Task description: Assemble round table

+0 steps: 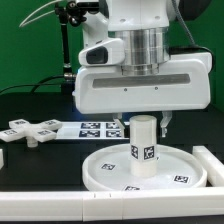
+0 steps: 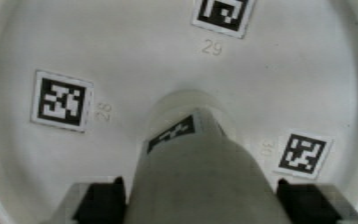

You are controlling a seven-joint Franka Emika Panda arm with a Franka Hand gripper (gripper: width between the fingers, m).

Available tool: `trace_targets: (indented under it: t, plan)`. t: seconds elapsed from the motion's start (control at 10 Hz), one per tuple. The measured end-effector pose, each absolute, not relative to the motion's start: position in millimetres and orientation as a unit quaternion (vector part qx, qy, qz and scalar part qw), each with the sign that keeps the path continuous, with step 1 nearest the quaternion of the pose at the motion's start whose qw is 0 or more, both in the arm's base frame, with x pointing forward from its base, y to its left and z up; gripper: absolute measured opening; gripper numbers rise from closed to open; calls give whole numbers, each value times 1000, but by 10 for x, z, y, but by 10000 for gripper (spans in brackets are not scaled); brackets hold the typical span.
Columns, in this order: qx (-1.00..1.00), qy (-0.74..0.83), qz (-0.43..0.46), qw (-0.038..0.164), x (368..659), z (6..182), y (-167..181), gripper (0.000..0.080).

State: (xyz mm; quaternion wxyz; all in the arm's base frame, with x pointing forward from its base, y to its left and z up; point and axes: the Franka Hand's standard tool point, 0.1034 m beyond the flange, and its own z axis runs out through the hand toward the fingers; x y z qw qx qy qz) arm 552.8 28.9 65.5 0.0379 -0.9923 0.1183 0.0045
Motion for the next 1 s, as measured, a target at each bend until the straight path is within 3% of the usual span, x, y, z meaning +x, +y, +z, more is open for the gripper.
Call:
trace_targets:
  t: [1.0]
  plan:
    - [-894,445,25,48,5524,650,335,407]
